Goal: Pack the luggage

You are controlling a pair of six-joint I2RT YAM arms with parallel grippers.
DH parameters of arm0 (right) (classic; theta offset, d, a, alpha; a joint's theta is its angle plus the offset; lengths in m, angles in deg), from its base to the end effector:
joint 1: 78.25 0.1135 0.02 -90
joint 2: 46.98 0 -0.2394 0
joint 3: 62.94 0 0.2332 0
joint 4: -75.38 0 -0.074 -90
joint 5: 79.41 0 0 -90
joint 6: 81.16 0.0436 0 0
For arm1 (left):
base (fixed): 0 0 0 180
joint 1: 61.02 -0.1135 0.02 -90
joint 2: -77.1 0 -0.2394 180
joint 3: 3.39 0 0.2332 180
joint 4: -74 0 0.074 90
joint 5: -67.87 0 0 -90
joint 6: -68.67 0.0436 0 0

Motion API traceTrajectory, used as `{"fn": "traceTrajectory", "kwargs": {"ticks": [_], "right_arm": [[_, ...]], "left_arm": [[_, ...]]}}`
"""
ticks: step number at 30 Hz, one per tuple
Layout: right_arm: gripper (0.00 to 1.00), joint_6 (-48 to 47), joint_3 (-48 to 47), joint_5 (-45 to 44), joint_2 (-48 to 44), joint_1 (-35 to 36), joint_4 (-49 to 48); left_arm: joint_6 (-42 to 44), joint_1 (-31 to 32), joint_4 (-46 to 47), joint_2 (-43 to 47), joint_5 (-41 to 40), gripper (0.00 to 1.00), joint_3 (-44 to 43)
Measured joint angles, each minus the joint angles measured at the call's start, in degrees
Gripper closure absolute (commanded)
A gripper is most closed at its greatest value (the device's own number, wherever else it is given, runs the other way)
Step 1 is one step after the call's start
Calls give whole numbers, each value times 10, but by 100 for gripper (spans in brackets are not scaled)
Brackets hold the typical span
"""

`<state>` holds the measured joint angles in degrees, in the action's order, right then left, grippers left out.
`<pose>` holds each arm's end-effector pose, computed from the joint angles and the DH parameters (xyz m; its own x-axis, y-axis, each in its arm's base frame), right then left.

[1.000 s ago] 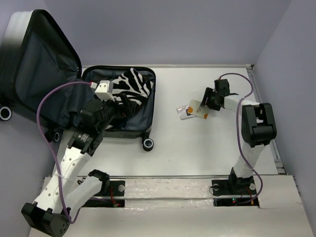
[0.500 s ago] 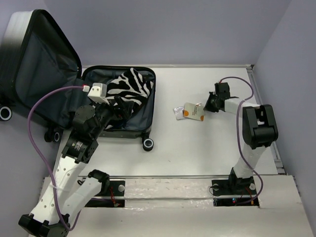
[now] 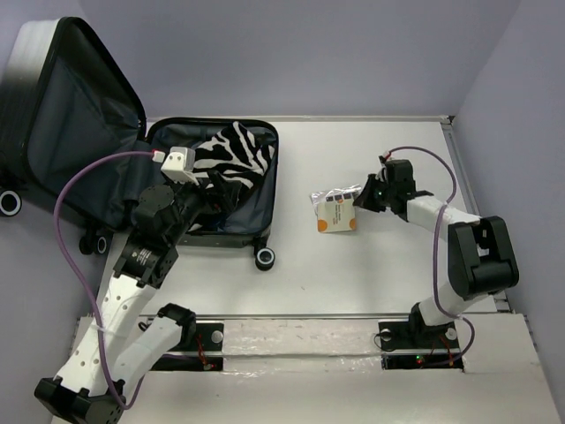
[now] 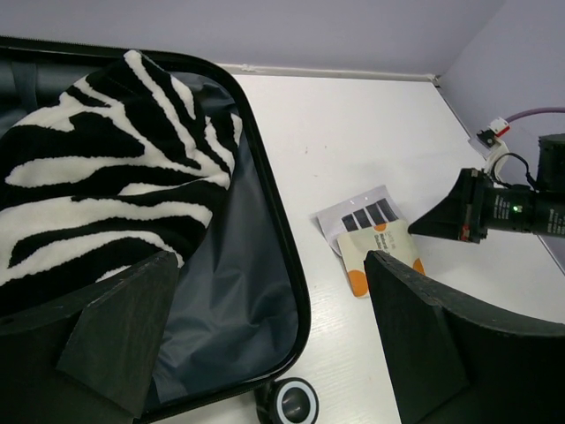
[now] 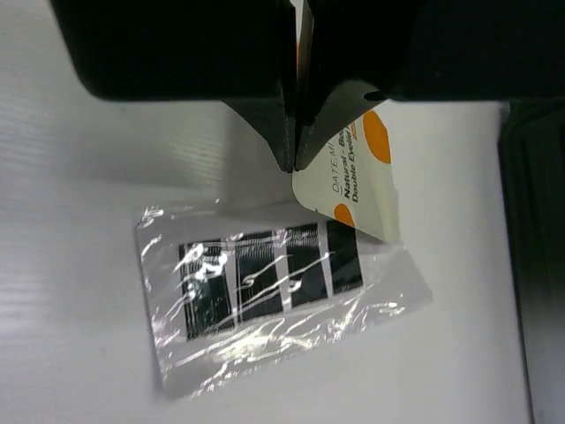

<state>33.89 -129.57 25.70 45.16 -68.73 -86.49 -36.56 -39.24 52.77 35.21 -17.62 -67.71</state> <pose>0.3171 0.0647 0.1722 -0.7630 0.2865 -0.5794 -0.0250 0.8826 0.4694 0.1610 -0.0680 0.3648 -0.0976 -0.2430 -0.9651 0.4325 0.8630 -0.2610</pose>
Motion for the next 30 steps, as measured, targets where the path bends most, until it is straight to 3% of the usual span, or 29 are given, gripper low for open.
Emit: {"fn": "traceTrajectory", "kwargs": {"ticks": [6,12,18,19,20,24,27,30], "right_arm": [[93,0,52,38,-83,6,9],[93,6,46,66,-182,6,6],[93,9,13,83,-208,6,16],[89,8,2,83,-208,6,26],[67,6,-11,82,-205,6,35],[19,-12,-45,40,-177,12,63],[8,-26,-30,-12,-140,30,84],[7,-35,-12,-63,-104,72,114]], "left_arm": [[0,0,0,-7,0,1,0],[0,0,0,-14,1,1,0],[0,0,0,-17,1,1,0],[0,0,0,-18,1,1,0],[0,0,0,-19,1,1,0],[0,0,0,-19,1,1,0],[0,0,0,-19,3,1,0],[0,0,0,-19,7,1,0]]}}
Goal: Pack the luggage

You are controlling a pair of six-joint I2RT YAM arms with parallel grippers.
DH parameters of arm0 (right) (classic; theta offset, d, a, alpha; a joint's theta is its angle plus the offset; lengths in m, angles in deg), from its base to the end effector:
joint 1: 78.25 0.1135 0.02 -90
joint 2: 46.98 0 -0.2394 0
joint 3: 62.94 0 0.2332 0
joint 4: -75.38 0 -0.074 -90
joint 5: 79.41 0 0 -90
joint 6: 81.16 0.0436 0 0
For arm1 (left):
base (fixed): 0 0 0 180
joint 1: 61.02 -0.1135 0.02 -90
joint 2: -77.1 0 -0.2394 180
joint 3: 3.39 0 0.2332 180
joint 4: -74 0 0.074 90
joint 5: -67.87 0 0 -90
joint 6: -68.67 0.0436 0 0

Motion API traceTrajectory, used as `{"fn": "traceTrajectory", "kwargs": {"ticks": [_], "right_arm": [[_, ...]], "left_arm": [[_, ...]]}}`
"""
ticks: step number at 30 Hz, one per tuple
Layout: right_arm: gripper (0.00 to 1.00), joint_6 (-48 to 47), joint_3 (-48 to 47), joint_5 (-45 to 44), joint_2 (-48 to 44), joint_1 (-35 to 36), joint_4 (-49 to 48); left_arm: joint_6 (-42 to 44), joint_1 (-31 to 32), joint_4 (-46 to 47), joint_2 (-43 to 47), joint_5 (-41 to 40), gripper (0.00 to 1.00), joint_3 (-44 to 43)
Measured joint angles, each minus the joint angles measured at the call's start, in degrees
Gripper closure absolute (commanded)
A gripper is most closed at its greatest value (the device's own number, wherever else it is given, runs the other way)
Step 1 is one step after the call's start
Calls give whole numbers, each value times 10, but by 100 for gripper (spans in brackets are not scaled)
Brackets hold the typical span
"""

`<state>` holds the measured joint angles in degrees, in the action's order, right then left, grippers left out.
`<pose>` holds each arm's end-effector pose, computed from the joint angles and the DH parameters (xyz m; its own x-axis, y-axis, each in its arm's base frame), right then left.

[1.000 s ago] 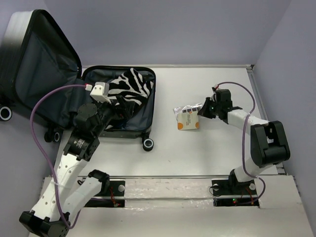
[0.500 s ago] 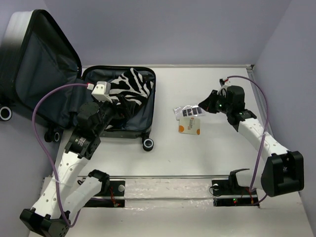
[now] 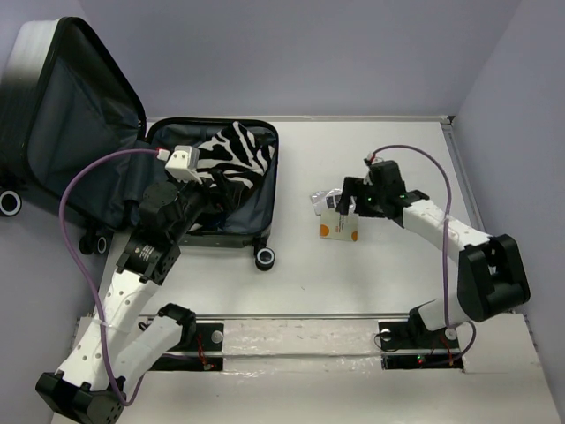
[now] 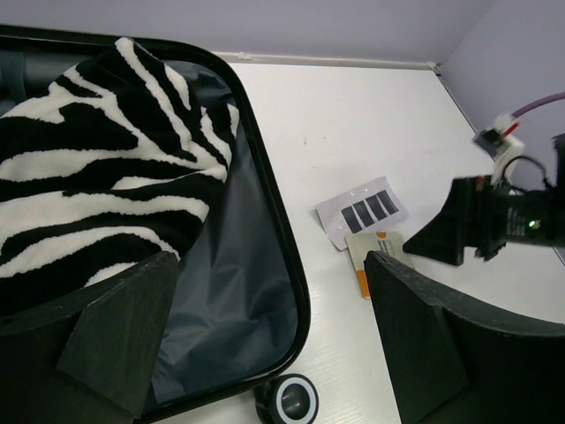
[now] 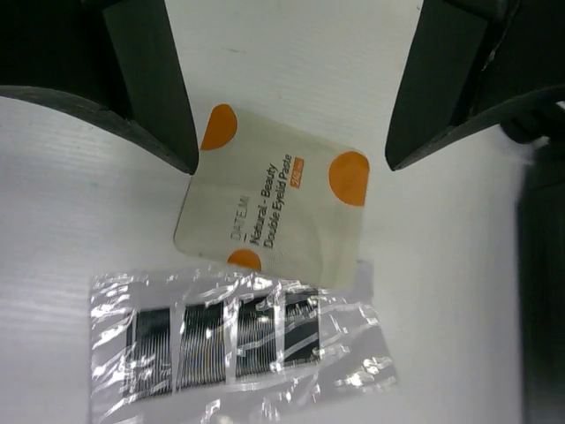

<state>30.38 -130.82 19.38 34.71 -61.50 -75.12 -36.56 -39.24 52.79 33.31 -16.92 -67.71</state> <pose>0.2825 0.0920 0.2144 -0.7546 0.1518 -0.6383 -0.1228 0.9230 0.3647 0.1685 -0.0716 0.3596 -0.1299 -0.2298 -0.9645 0.4350 0.8609 -0.2637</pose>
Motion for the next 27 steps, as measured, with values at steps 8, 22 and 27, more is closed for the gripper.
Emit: {"fn": "traceTrajectory", "kwargs": {"ticks": [8,22,27], "right_arm": [[9,-43,-9,-170,53,212,47],[30,-63,-163,-422,247,330,175],[46,-60,-182,-463,274,343,195]], "left_arm": [[0,0,0,0,2,1,0],[0,0,0,0,3,1,0],[0,0,0,0,3,1,0]]}}
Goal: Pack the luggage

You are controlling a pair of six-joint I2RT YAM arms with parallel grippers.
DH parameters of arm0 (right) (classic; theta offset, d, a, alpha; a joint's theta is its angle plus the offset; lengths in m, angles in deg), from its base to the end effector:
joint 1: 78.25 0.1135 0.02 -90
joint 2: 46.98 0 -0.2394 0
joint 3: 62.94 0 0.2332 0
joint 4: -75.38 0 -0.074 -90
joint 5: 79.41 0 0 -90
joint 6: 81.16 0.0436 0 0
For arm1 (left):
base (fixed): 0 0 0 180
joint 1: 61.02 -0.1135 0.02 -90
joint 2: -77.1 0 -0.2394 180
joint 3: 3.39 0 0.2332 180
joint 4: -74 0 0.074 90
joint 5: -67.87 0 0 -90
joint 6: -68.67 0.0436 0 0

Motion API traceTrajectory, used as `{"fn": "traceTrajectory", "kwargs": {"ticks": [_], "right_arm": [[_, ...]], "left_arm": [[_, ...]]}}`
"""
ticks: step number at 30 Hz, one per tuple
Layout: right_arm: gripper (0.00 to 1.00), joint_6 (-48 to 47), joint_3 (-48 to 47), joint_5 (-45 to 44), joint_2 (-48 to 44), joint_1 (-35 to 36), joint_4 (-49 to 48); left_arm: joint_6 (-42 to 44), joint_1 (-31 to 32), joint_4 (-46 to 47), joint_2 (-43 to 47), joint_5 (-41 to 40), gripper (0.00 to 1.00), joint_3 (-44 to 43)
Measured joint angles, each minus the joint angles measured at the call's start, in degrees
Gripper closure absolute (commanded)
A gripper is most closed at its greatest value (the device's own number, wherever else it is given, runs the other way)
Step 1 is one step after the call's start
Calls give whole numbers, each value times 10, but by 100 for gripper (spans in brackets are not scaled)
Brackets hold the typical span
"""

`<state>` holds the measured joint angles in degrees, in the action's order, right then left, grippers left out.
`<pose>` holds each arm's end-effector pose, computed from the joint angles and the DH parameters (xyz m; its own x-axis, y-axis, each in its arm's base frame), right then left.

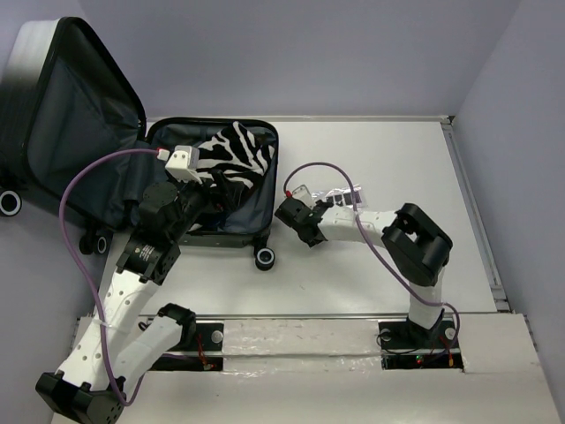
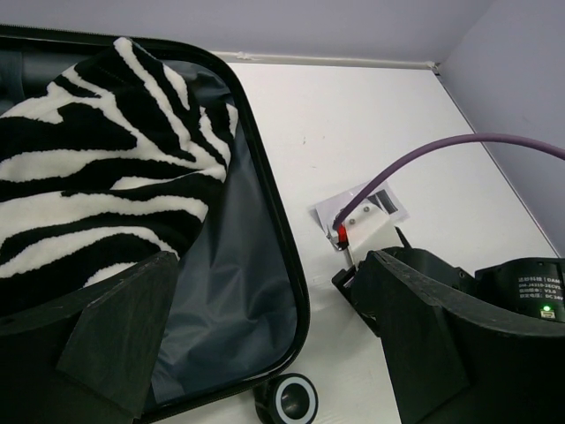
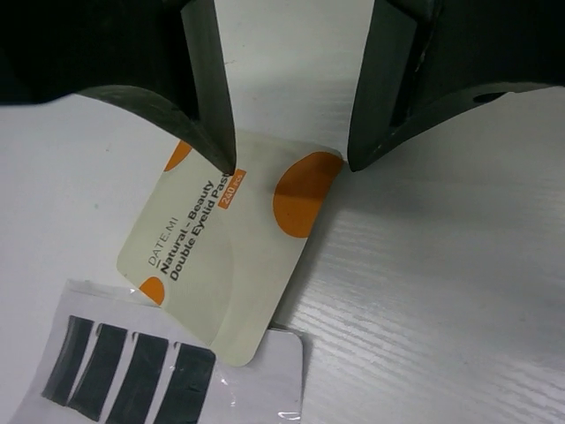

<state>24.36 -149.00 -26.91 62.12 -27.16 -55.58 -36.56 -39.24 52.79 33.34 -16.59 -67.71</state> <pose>0.2382 0.2528 0.1451 -0.7095 -0.5411 -0.4515 -0.3216 0.8187 -0.4758 0.1682 -0.0717 0.3596 -0.1307 -0.2293 -0.9645 0.4401 0.8584 -0.2637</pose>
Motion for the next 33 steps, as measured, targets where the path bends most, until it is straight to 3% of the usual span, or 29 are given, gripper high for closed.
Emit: {"fn": "traceTrajectory", "kwargs": {"ticks": [9,11,16,22,28,33], "right_arm": [[57,12,-16,-84,39,1,19],[65,13,-16,-96,46,1,20],[74,14,-18,-116,60,1,21],[93,17,-23,-117,69,1,23],[93,29,-20,-111,63,1,17],[93,37,15,-96,4,1,3]], "left_arm": [[0,0,0,0,0,1,0],[0,0,0,0,0,1,0],[0,0,0,0,0,1,0],[0,0,0,0,0,1,0],[0,1,0,0,0,2,0],[0,4,0,-1,3,3,0]]}}
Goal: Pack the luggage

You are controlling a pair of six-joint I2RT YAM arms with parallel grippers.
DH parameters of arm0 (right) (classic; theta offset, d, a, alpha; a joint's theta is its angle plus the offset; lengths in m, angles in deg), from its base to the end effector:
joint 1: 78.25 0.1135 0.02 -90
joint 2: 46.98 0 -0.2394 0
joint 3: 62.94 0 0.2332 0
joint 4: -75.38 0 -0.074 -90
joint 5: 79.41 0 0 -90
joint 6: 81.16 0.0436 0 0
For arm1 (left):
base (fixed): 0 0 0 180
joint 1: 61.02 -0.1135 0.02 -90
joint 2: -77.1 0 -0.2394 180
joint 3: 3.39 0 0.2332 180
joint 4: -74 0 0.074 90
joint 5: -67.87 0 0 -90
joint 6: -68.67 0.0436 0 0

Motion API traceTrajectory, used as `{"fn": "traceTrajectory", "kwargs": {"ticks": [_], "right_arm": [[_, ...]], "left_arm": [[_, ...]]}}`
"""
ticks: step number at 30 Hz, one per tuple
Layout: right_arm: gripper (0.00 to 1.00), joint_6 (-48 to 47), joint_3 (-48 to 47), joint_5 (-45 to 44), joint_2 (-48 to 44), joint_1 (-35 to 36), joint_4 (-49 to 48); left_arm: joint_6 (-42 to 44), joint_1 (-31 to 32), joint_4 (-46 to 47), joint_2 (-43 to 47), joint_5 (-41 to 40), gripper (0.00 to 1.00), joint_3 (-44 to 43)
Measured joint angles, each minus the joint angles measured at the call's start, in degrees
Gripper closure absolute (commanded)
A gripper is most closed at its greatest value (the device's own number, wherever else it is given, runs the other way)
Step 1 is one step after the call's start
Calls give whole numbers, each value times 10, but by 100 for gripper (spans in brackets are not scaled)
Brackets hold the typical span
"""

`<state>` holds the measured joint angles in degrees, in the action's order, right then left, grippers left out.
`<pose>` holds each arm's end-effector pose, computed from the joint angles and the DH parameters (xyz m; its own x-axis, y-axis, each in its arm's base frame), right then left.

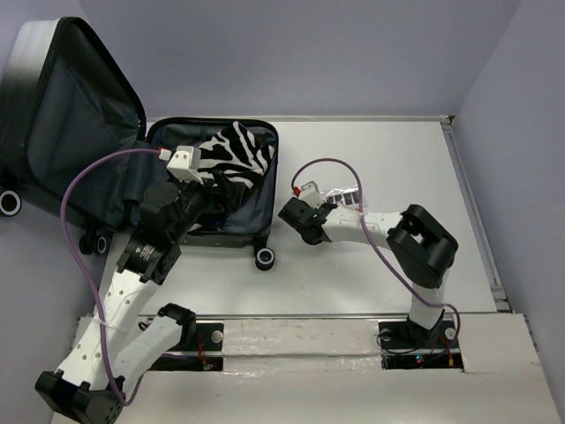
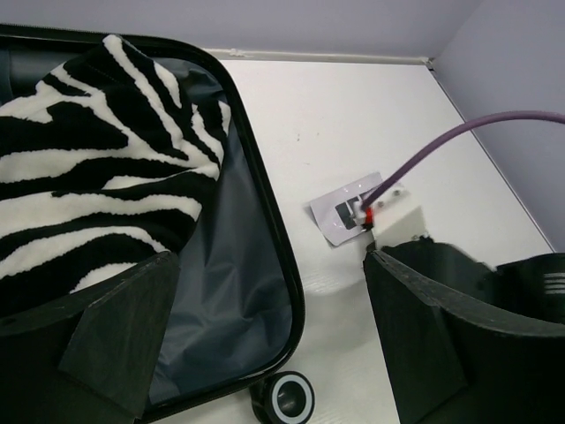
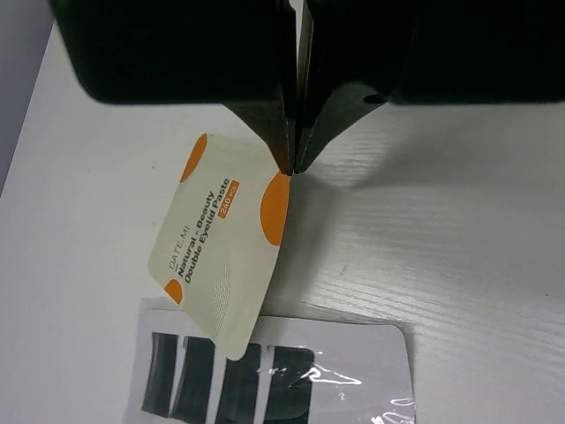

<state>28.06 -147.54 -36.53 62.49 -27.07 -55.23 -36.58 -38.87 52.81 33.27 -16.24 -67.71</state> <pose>0.2377 0.2445 0.1414 -0.7032 -0.5167 -0.4883 -0.1843 0.7959 -0.5767 0.1679 -0.0732 0.3595 -0.1346 -0.2277 -0.9644 0.4506 0.8528 -0.2642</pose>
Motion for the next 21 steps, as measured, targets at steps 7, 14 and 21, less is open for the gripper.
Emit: {"fn": "traceTrajectory", "kwargs": {"ticks": [7,14,21], "right_arm": [[93,3,84,56,-183,0,-62],[93,-3,109,99,-294,0,-96],[93,-26,39,123,-336,0,-100]], "left_arm": [[-7,1,9,-28,39,5,0],[-19,17,9,-70,86,5,0],[-17,17,9,-55,65,5,0]]}}
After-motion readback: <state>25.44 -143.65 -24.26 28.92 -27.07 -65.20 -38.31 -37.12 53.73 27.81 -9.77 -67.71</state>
